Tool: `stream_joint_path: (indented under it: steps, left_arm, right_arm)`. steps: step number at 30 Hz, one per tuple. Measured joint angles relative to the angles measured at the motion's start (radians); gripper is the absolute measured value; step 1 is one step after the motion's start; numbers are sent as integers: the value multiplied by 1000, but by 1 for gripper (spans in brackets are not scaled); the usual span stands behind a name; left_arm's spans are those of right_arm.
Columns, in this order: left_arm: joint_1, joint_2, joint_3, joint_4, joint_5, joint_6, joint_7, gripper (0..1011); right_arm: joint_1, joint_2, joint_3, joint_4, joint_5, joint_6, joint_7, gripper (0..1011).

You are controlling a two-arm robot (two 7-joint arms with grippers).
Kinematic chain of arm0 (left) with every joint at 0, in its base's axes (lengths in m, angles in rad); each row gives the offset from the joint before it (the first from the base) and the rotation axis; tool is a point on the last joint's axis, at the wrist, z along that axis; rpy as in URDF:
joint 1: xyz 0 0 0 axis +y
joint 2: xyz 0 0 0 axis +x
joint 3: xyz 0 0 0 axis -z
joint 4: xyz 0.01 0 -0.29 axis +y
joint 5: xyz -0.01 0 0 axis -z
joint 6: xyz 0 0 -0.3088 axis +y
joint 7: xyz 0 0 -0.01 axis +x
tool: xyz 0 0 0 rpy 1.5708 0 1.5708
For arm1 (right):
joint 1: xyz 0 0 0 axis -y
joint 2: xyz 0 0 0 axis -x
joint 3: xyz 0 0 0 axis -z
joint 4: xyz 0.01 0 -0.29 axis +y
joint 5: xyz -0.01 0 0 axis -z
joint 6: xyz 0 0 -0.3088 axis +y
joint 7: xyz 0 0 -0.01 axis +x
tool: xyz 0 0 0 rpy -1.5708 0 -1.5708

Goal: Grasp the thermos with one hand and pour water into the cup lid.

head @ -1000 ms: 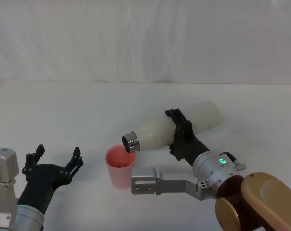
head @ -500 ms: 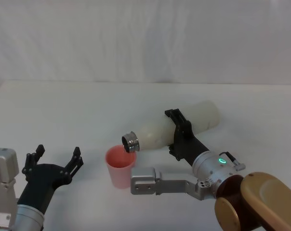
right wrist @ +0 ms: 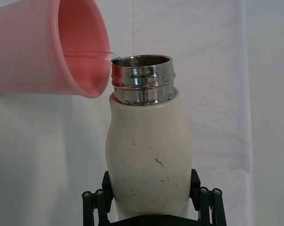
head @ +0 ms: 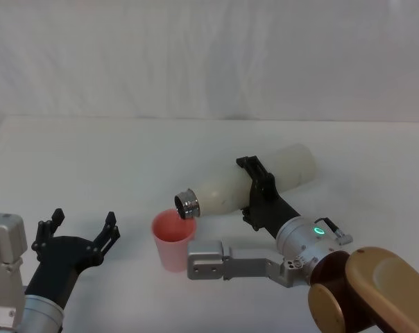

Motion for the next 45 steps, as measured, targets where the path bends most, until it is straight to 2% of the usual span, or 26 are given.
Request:
stream_joint_path:
  steps: [34, 40, 45]
  left_arm:
    - [0, 0, 0, 0, 0, 0, 0, 1001]
    - [0, 0, 0, 0, 0, 0, 0, 1001]
    - [0, 0, 0, 0, 0, 0, 0, 1001]
  right_arm:
    - [-4, 2, 1, -4, -1, -1, 2, 962]
    - [-12, 2, 11, -14, 20, -7, -4, 962]
    - [-32, 4, 34, -39, 58, -17, -10, 962]
